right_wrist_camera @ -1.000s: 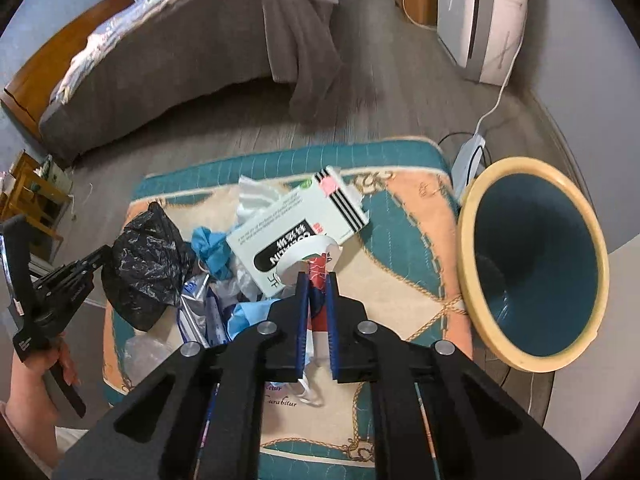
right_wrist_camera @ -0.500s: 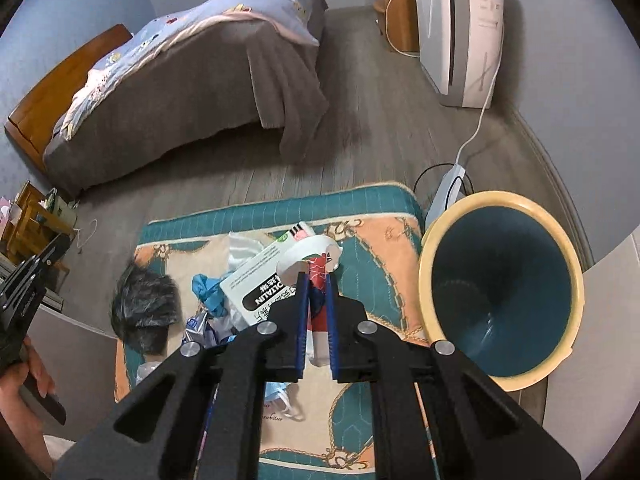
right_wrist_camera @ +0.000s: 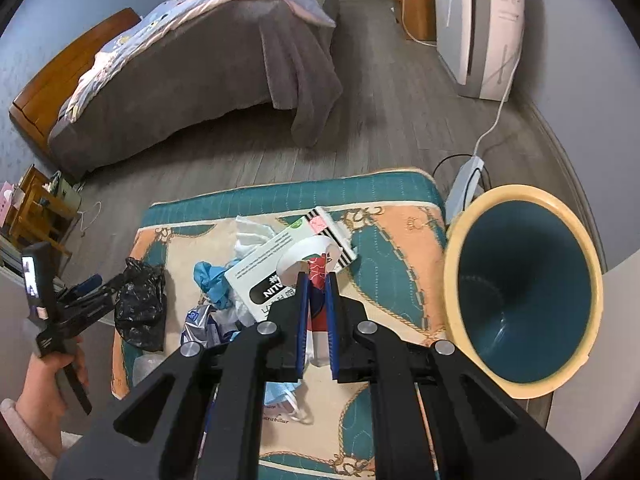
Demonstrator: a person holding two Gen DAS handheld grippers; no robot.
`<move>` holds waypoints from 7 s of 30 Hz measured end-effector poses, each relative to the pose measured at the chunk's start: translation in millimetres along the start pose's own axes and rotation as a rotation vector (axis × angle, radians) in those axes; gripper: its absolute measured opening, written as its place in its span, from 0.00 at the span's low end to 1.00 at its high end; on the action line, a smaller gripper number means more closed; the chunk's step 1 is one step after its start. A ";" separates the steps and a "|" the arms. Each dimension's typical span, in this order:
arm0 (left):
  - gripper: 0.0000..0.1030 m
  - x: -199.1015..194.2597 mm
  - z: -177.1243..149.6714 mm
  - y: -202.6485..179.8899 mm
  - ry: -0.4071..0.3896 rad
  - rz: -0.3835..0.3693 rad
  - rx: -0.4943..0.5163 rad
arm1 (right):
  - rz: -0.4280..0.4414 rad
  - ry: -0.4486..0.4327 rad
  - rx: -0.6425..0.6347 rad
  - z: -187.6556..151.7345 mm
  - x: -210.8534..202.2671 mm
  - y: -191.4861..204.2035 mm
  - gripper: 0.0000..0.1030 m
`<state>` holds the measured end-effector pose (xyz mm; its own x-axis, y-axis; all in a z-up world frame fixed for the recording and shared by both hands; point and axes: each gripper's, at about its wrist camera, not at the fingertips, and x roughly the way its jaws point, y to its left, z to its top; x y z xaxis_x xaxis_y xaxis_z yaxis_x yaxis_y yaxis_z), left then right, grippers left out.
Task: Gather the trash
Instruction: 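Carry the red-white packet into the wastebasket and open the right tool while the left holds the black bag, then lower the black bag into the wastebasket and open the left tool, then grasp the clear plastic bag with the left tool while the right tool grasps the blue mask, then drop the blue mask into the wastebasket with the right tool while the left drops the clear bag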
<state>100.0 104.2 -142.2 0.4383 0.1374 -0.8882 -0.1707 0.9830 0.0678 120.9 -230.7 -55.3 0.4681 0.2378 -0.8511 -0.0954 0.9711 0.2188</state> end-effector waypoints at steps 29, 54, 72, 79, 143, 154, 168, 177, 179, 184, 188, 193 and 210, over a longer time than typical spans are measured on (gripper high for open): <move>0.03 -158.6 38.7 -82.2 -0.418 -0.115 0.136 | -0.041 -0.144 -0.019 14.8 -71.9 -19.0 0.08; 0.03 -160.4 20.4 -337.3 -0.289 -0.410 0.560 | -0.245 -0.120 0.291 3.4 -54.4 -204.8 0.08; 0.59 -146.1 16.2 -373.7 -0.327 -0.481 0.555 | -0.333 -0.135 0.359 -6.9 -56.7 -229.1 0.59; 0.90 -147.0 17.8 -335.5 -0.343 -0.402 0.503 | -0.286 -0.171 0.335 5.7 -61.1 -205.8 0.90; 0.88 -47.5 -90.1 -44.4 0.052 -0.092 0.012 | -0.144 0.143 0.081 -111.9 21.5 52.1 0.91; 0.63 -20.2 -97.5 -50.5 0.167 -0.101 0.065 | -0.136 0.163 0.007 -116.9 44.3 54.4 0.63; 0.07 -24.6 -81.9 -59.7 0.081 -0.119 0.146 | -0.106 0.187 -0.023 -103.0 77.0 59.6 0.19; 0.06 -51.7 -65.3 -60.6 -0.045 -0.097 0.165 | -0.090 0.127 -0.035 -92.3 54.5 64.6 0.02; 0.06 -61.0 -61.8 -60.7 -0.075 -0.103 0.162 | -0.084 0.107 -0.027 -90.1 45.2 62.8 0.02; 0.06 -82.6 -47.6 -54.4 -0.159 -0.106 0.128 | -0.090 0.057 -0.006 -80.8 21.7 53.4 0.02; 0.06 -107.5 -38.0 -50.7 -0.234 -0.133 0.087 | -0.090 0.000 0.023 -71.3 -2.9 42.9 0.02; 0.06 -124.5 -34.4 -58.7 -0.284 -0.139 0.090 | -0.082 -0.054 0.065 -59.6 -25.1 25.4 0.02; 0.06 -129.3 -31.6 -110.6 -0.285 -0.202 0.157 | -0.035 -0.126 0.137 -30.0 -65.3 -43.1 0.03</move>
<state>34.3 -26.1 -49.2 0.6809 -0.0541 -0.7303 0.0720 0.9974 -0.0068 68.1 -287.4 -23.6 0.5762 0.1914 -0.7946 0.0388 0.9647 0.2606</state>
